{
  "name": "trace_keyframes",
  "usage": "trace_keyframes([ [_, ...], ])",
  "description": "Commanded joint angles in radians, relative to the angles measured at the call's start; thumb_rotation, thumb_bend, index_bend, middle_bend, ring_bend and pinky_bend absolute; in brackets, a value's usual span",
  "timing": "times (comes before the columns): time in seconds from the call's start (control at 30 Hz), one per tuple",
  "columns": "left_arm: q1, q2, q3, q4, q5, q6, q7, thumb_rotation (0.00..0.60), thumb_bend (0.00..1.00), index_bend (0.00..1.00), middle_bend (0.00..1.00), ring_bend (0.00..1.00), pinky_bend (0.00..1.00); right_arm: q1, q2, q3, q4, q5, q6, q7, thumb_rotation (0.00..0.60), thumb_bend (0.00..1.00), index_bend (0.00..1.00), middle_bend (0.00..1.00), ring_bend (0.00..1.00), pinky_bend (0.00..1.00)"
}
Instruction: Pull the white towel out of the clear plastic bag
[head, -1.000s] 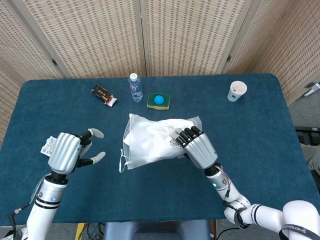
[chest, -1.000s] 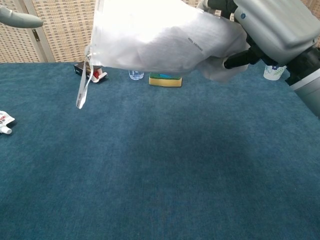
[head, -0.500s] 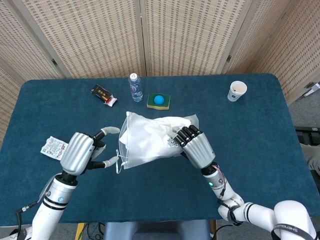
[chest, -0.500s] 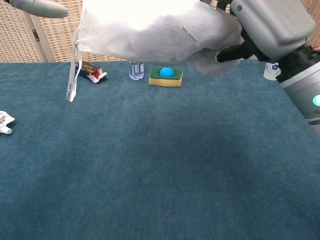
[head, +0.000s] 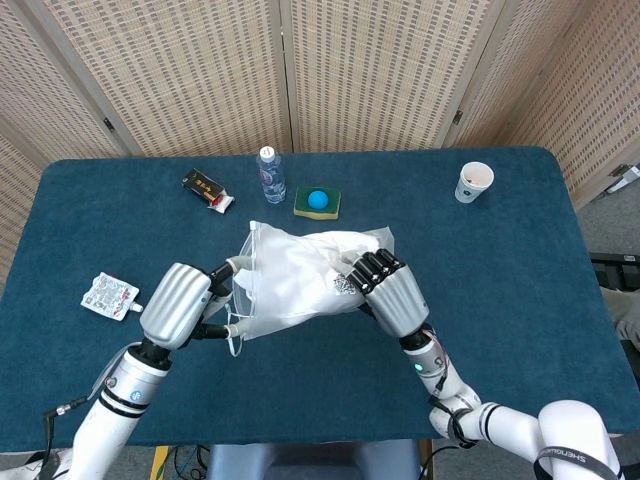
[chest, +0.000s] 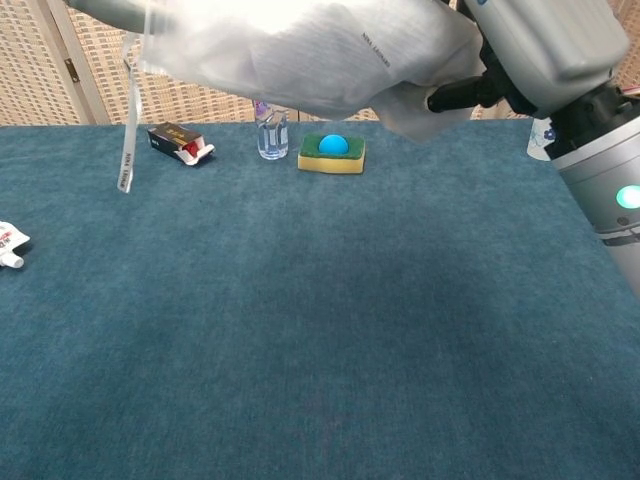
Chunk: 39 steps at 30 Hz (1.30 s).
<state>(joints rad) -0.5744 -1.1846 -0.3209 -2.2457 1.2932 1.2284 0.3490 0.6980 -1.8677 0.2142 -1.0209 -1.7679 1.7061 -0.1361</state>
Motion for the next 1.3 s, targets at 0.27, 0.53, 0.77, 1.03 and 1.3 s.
trace_keyframes([
  [0.27, -0.039, -0.006, -0.002, -0.003, -0.015, -0.021, -0.011, 0.6, 0.03, 0.3, 1.0, 0.99, 1.0, 0.016, -0.031, 0.007, 0.033, -0.003, 0.018, 0.018, 0.6, 0.62, 0.67, 0.73, 0.66, 0.63],
  [0.53, -0.065, 0.003, -0.005, -0.017, -0.07, -0.033, -0.007, 0.6, 0.03, 0.32, 1.0, 0.99, 1.0, 0.024, -0.049, 0.011, 0.055, -0.006, 0.037, 0.035, 0.6, 0.62, 0.67, 0.73, 0.66, 0.63],
  [0.77, -0.064, 0.026, -0.002, -0.011, -0.102, -0.006, 0.022, 0.6, 0.03, 0.34, 1.0, 0.99, 1.0, 0.024, -0.045, 0.005, 0.082, -0.011, 0.054, 0.056, 0.6, 0.62, 0.67, 0.73, 0.66, 0.63],
  [1.03, -0.074, 0.04, 0.002, -0.034, -0.094, -0.015, -0.008, 0.6, 0.03, 0.33, 1.0, 0.99, 1.0, 0.027, -0.052, 0.003, 0.089, -0.006, 0.054, 0.064, 0.6, 0.62, 0.67, 0.73, 0.66, 0.63],
  [1.3, -0.106, 0.064, -0.002, -0.058, -0.12, -0.061, -0.036, 0.6, 0.0, 0.31, 1.0, 0.99, 1.0, 0.037, -0.062, 0.007, 0.091, -0.003, 0.059, 0.068, 0.6, 0.62, 0.67, 0.73, 0.66, 0.63],
])
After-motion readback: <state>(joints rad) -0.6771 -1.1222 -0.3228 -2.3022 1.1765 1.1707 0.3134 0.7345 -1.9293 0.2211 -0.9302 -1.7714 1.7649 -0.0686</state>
